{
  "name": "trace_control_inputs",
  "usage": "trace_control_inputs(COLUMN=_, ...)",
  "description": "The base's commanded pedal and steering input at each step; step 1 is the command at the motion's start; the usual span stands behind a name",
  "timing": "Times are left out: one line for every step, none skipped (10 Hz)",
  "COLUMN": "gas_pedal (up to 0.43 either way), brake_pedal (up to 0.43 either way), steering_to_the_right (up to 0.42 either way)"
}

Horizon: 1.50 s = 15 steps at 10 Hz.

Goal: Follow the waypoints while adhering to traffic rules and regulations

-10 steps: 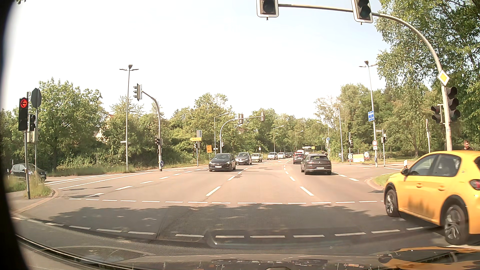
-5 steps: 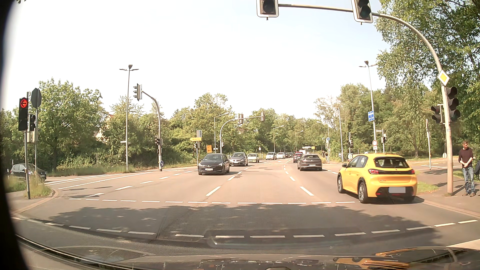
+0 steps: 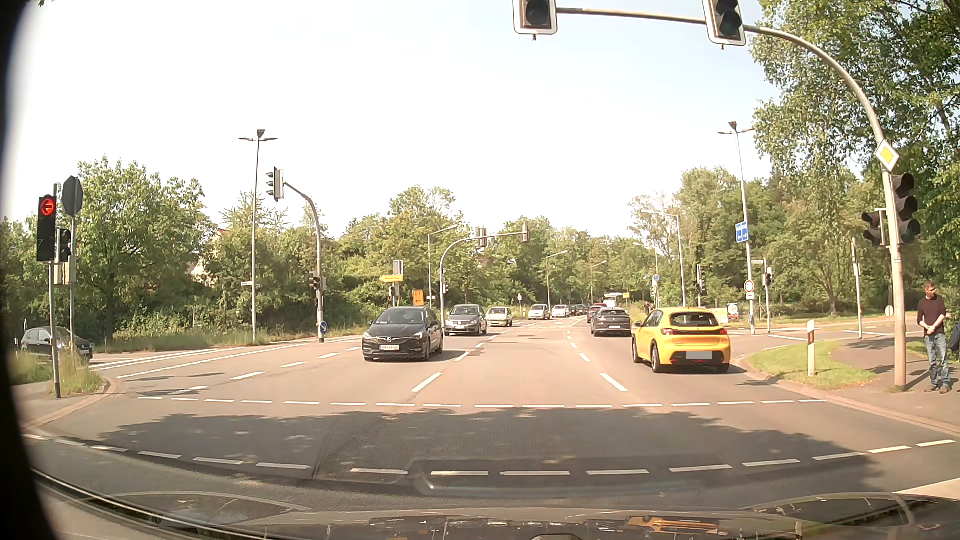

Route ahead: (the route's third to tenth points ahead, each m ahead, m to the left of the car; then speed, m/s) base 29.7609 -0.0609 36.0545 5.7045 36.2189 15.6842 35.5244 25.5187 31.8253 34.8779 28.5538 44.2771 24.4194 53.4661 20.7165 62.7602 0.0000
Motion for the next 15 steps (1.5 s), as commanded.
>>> trace_control_inputs(gas_pedal=0.0, brake_pedal=0.226, steering_to_the_right=-0.003)
trace_control_inputs(gas_pedal=0.0, brake_pedal=0.226, steering_to_the_right=-0.003)
trace_control_inputs(gas_pedal=0.0, brake_pedal=0.226, steering_to_the_right=-0.003)
trace_control_inputs(gas_pedal=0.0, brake_pedal=0.226, steering_to_the_right=-0.003)
trace_control_inputs(gas_pedal=0.0, brake_pedal=0.226, steering_to_the_right=-0.003)
trace_control_inputs(gas_pedal=0.0, brake_pedal=0.226, steering_to_the_right=-0.003)
trace_control_inputs(gas_pedal=0.0, brake_pedal=0.226, steering_to_the_right=-0.003)
trace_control_inputs(gas_pedal=0.0, brake_pedal=0.226, steering_to_the_right=-0.003)
trace_control_inputs(gas_pedal=0.0, brake_pedal=0.226, steering_to_the_right=-0.003)
trace_control_inputs(gas_pedal=0.0, brake_pedal=0.226, steering_to_the_right=-0.003)
trace_control_inputs(gas_pedal=0.0, brake_pedal=0.226, steering_to_the_right=-0.003)
trace_control_inputs(gas_pedal=0.0, brake_pedal=0.226, steering_to_the_right=-0.003)
trace_control_inputs(gas_pedal=0.0, brake_pedal=0.226, steering_to_the_right=-0.003)
trace_control_inputs(gas_pedal=0.0, brake_pedal=0.226, steering_to_the_right=-0.003)
trace_control_inputs(gas_pedal=0.0, brake_pedal=0.232, steering_to_the_right=-0.003)
